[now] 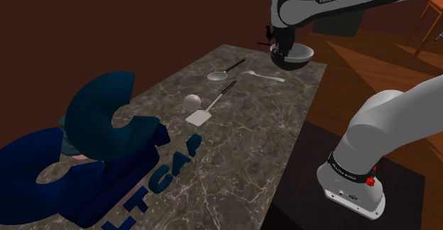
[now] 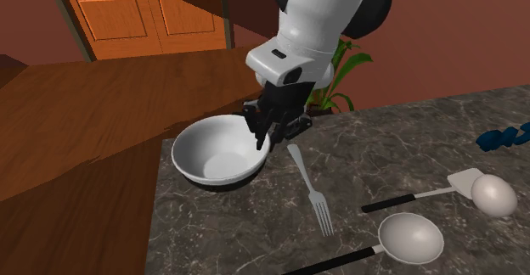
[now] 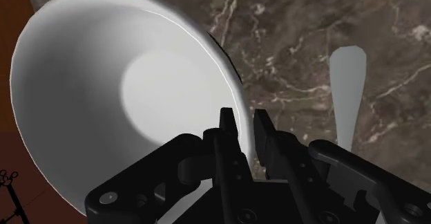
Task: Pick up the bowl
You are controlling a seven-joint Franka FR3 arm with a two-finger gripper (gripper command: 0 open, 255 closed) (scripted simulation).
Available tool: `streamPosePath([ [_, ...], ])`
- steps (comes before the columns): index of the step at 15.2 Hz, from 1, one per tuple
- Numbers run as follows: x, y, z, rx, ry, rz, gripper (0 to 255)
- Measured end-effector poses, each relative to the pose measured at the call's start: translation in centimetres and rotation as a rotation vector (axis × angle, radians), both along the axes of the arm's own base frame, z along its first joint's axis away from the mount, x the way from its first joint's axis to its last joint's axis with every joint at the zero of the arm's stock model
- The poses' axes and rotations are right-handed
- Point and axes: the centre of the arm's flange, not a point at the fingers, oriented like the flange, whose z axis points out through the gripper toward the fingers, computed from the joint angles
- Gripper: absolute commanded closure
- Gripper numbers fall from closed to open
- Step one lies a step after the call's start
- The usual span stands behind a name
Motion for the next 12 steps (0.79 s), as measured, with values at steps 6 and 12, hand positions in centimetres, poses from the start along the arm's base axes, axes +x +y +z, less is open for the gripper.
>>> streamPosePath([
  [6, 0.1, 0.1, 3.2, 0.000, 0.000, 0.000, 255],
  [12, 0.0, 0.0, 6.1, 0.000, 0.000, 0.000, 255],
])
